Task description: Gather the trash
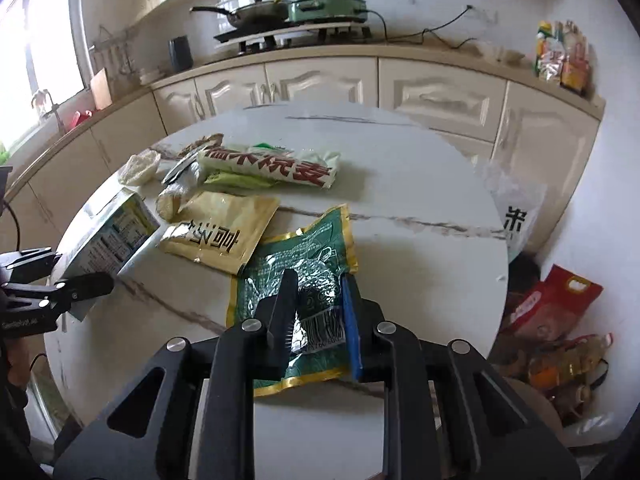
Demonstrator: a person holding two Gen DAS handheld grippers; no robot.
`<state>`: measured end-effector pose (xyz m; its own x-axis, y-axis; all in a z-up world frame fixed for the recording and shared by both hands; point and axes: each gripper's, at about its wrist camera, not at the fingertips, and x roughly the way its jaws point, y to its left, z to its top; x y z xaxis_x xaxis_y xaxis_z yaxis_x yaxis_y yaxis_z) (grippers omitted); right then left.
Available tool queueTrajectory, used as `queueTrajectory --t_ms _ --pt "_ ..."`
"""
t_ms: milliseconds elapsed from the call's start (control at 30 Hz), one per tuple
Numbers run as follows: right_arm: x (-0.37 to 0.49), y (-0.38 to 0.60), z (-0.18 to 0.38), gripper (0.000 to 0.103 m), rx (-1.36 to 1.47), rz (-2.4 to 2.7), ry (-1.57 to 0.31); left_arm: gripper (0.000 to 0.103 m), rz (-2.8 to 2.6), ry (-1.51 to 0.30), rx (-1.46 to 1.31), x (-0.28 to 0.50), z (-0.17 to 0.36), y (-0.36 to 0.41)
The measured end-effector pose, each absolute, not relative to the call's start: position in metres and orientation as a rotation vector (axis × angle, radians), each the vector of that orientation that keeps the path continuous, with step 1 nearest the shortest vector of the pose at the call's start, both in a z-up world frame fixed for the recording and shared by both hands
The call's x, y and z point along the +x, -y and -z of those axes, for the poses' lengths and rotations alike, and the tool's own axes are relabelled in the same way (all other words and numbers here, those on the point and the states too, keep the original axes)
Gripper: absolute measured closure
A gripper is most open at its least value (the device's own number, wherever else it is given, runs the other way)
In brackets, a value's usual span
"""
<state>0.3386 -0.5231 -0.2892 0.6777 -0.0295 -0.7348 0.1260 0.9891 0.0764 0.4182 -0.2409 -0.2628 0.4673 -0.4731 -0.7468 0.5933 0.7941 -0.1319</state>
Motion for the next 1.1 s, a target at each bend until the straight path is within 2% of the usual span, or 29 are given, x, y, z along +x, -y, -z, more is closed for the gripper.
queueTrajectory --t_ms 100,300,333,500,600,667,700,733,800,867,967,1100 --pt "0.340 0.527 0.294 0.083 0.211 0.049 -0.837 0.059 0.649 -0.867 0.145 0.417 0.262 0.239" --pt "0.329 0.512 0.284 0.093 0.178 0.065 -0.797 0.059 0.647 -0.862 0.138 0.412 0.258 0.235" --pt "0.328 0.508 0.282 0.103 0.165 0.063 -0.796 0.059 0.651 -0.861 0.136 0.411 0.257 0.235" --pt "0.333 0.493 0.281 0.102 0.126 0.056 -0.824 0.059 0.653 -0.845 0.129 0.407 0.251 0.232" --pt "0.335 0.500 0.289 0.100 0.204 0.079 -0.862 0.059 0.647 -0.842 0.132 0.404 0.249 0.227" --pt "0.333 0.498 0.290 0.071 0.219 0.093 -0.862 0.059 0.645 -0.842 0.134 0.402 0.247 0.224" --pt "0.333 0.495 0.292 0.042 0.229 0.073 -0.876 0.059 0.641 -0.839 0.132 0.401 0.246 0.223" --pt "0.334 0.491 0.293 0.035 0.235 0.070 -0.886 0.059 0.640 -0.840 0.133 0.400 0.246 0.222" --pt "0.335 0.476 0.292 0.037 0.210 0.075 -0.888 0.059 0.636 -0.834 0.127 0.399 0.244 0.219" --pt "0.339 0.463 0.293 0.030 0.195 0.078 -0.902 0.059 0.636 -0.838 0.131 0.398 0.244 0.217" --pt "0.349 0.447 0.300 0.026 0.151 0.074 -0.941 0.059 0.634 -0.837 0.140 0.395 0.243 0.217" --pt "0.353 0.440 0.304 0.031 0.061 0.128 -0.943 0.059 0.635 -0.839 0.141 0.396 0.243 0.213"
